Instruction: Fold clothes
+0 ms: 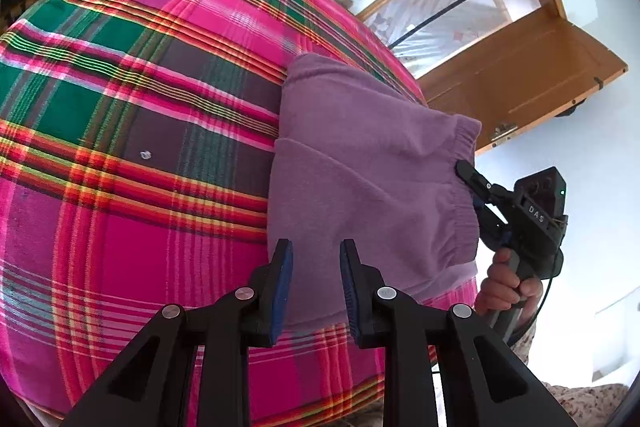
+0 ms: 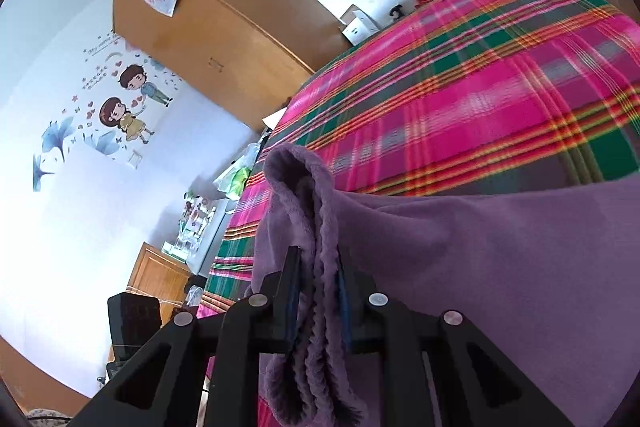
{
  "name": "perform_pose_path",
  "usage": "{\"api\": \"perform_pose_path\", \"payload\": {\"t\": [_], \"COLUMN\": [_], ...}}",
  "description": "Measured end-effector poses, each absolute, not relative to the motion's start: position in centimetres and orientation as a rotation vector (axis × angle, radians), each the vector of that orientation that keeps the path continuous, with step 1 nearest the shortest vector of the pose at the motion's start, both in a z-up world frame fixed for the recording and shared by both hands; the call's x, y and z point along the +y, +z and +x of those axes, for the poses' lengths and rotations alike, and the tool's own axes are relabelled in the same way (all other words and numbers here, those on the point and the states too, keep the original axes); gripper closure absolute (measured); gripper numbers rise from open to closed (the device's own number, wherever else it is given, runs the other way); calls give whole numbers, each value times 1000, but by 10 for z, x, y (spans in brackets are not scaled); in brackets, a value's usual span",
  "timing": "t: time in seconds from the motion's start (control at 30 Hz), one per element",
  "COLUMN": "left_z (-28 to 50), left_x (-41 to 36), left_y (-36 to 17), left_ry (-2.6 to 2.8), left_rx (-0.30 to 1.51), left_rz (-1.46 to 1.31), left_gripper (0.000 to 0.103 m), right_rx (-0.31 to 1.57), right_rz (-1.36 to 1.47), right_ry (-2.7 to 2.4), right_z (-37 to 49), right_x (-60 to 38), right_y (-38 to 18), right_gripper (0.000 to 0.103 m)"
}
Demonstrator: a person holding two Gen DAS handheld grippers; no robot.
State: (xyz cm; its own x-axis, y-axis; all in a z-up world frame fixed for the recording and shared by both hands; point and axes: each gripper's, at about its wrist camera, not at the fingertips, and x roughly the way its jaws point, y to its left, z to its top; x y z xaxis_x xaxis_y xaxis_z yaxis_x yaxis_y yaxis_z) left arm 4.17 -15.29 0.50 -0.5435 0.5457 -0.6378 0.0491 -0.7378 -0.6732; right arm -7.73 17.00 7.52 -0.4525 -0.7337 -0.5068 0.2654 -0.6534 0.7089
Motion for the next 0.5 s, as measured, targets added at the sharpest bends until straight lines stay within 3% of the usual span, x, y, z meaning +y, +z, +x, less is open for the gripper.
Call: {"api": "perform_pose_path", "payload": {"t": [0.5], "left_z": [33], "left_x": [-147], "left_y": [3], "left_ry": [2340], "left_rx": [-939], "left_rz": [-1342], "left_gripper": [78], "right_rx": [-820], "right_rz": [1189], "right_ry": [-2137], "right_z": [-80], "right_x": [188], "right_y": [39], "right_gripper": [84]}}
